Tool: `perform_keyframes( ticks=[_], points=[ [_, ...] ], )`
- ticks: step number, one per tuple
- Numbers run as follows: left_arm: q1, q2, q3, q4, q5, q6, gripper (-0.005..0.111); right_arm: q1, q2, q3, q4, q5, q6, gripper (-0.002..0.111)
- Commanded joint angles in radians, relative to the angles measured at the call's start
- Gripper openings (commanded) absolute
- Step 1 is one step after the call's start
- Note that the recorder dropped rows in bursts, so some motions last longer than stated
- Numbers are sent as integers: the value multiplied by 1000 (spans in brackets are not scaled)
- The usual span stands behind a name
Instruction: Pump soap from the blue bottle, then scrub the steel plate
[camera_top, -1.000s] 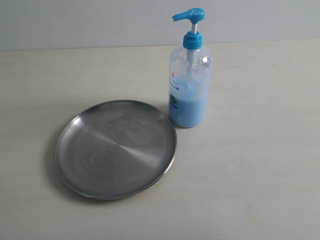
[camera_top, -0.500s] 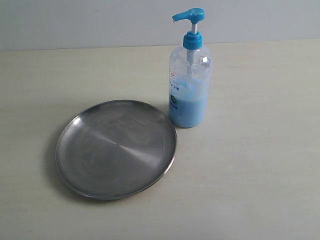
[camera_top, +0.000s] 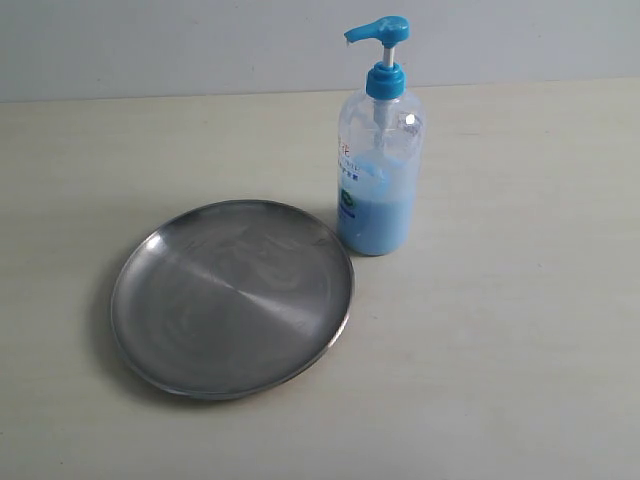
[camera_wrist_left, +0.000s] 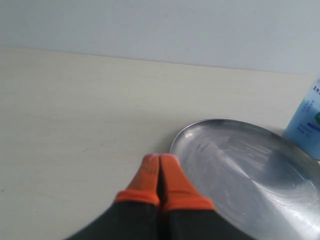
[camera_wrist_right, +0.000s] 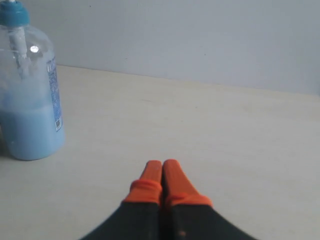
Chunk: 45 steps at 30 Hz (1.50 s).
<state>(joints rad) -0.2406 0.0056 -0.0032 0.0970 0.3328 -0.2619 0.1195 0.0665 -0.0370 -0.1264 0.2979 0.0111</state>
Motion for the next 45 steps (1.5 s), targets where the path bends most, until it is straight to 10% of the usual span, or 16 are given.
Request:
perform_keyframes(
  ticks=[1, 45],
  points=[
    [1, -6, 3, 1, -7, 1, 0, -4, 31, -53, -8, -8, -4, 0],
    [1, -6, 3, 1, -7, 1, 0, -4, 520, -202, -8, -17, -4, 0]
  ],
)
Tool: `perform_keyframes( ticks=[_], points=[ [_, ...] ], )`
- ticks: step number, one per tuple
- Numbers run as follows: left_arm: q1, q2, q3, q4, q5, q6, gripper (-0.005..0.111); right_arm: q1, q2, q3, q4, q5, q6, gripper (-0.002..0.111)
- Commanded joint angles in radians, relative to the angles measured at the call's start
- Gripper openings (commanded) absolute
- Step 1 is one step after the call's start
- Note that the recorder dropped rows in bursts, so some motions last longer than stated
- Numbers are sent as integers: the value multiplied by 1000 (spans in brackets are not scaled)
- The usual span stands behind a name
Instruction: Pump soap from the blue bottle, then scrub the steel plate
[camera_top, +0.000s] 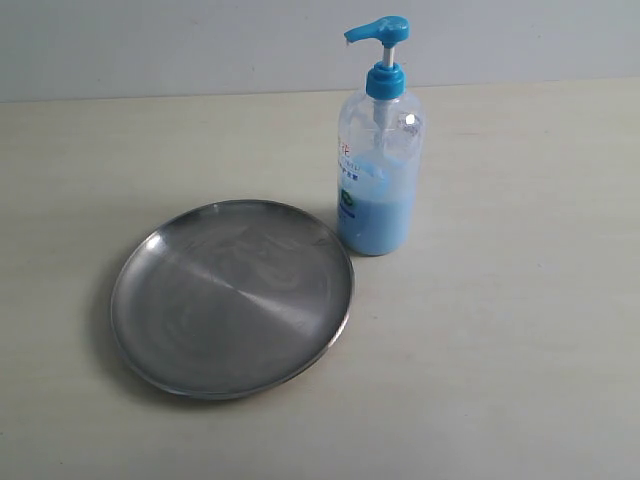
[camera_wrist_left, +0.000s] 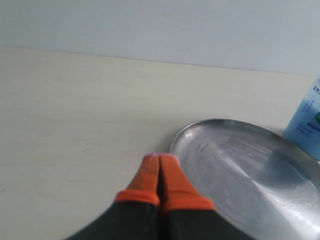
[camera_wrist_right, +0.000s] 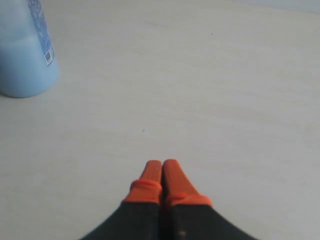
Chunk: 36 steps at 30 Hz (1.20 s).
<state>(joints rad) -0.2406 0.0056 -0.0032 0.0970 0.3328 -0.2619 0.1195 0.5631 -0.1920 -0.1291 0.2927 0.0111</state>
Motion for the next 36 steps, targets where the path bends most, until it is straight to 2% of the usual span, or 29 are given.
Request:
perform_keyframes(
  ticks=[1, 17, 36],
  points=[
    [1, -6, 3, 1, -7, 1, 0, -4, 31, -64, -5, -12, -4, 0],
    [1, -6, 3, 1, -7, 1, 0, -4, 103, -297, -5, -18, -4, 0],
    [1, -6, 3, 1, -7, 1, 0, -4, 101, -304, -3, -41, -2, 0]
  ],
)
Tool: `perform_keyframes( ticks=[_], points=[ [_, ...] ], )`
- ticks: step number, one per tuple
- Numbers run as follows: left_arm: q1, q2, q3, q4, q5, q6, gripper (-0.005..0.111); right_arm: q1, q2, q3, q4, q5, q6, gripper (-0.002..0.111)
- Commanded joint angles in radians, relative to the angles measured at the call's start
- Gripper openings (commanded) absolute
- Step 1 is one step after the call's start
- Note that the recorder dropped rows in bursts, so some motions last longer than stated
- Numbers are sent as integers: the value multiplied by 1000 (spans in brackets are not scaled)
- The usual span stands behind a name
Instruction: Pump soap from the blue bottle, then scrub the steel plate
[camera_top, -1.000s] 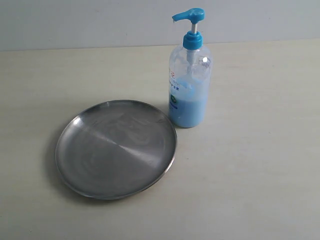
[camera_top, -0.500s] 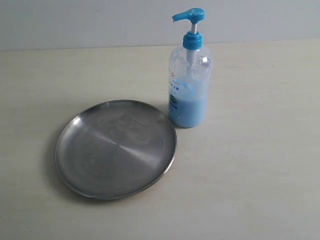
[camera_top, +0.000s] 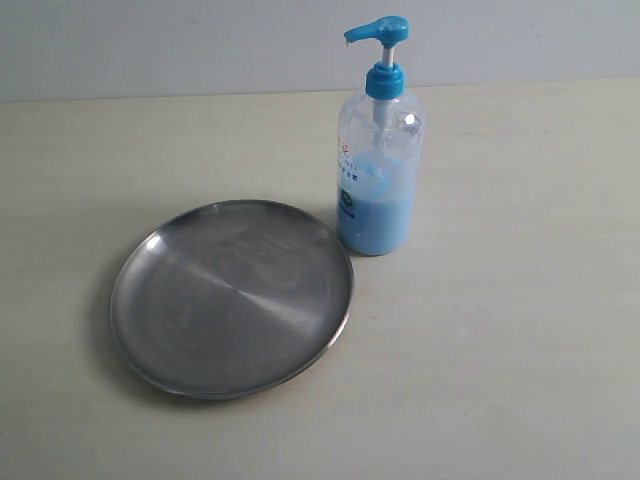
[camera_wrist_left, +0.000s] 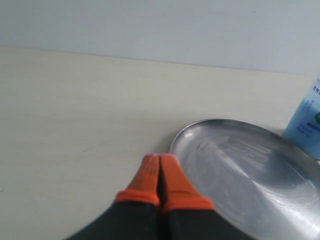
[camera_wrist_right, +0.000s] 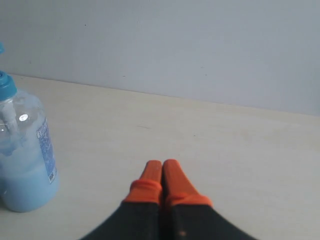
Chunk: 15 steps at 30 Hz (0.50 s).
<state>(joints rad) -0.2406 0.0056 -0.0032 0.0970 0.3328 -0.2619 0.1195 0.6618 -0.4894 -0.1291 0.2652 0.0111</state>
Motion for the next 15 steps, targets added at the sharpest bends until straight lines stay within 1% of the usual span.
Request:
perform_keyframes(
  ticks=[1, 4, 8, 11, 14, 15],
  points=[
    [1, -6, 3, 1, -7, 1, 0, -4, 2, -7, -3, -13, -2, 0],
    [1, -6, 3, 1, -7, 1, 0, -4, 2, -7, 6, -13, 0, 0],
    [1, -6, 3, 1, -7, 1, 0, -4, 15, -7, 135, -13, 31, 0],
    [1, -6, 3, 1, -7, 1, 0, -4, 64, -7, 174, 6, -63, 0],
    [1, -6, 3, 1, -7, 1, 0, -4, 134, -9, 283, 16, -181, 0],
    [1, -6, 3, 1, -7, 1, 0, -4, 162, -19, 355, 27, -265, 0]
  ],
)
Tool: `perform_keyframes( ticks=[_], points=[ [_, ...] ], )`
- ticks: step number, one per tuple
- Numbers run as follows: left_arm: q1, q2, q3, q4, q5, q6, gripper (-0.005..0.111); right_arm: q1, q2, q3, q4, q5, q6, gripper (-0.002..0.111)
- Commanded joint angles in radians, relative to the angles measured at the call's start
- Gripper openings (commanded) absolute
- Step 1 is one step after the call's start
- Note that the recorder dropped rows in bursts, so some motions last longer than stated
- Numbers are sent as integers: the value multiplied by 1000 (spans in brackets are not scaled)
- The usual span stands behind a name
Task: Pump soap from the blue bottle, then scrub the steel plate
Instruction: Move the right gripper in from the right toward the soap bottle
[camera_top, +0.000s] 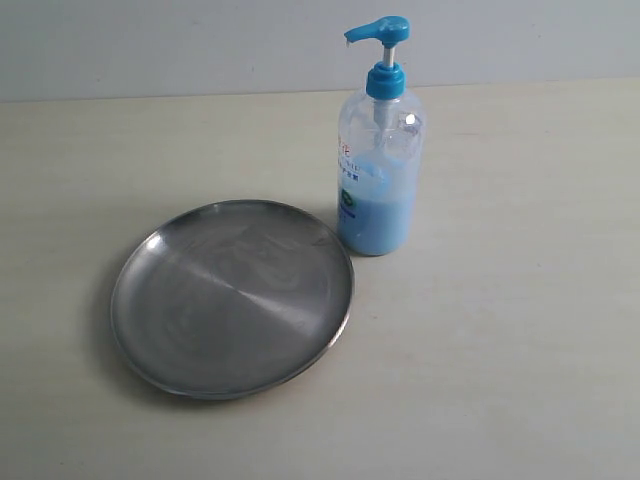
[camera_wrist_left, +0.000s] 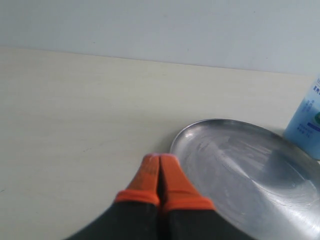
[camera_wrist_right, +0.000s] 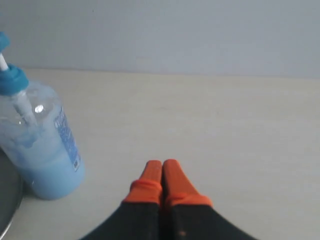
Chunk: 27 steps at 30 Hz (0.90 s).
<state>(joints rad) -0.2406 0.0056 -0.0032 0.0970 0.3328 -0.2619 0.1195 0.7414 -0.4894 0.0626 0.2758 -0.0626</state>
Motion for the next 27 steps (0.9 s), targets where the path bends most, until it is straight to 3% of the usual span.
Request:
perform_keyframes(
  ticks=[1, 7, 13, 21, 27],
  points=[
    [1, -6, 3, 1, -7, 1, 0, -4, 102, -29, 212, 38, -243, 0],
    [1, -6, 3, 1, -7, 1, 0, -4, 236, -87, 419, 145, -462, 0],
    [1, -6, 3, 1, -7, 1, 0, 8, 330, -106, 485, 182, -514, 0],
    [1, -6, 3, 1, -7, 1, 0, 184, 445, -106, 374, 182, -509, 0],
    [1, -6, 3, 1, -7, 1, 0, 262, 523, -106, 256, 150, -393, 0]
  ],
)
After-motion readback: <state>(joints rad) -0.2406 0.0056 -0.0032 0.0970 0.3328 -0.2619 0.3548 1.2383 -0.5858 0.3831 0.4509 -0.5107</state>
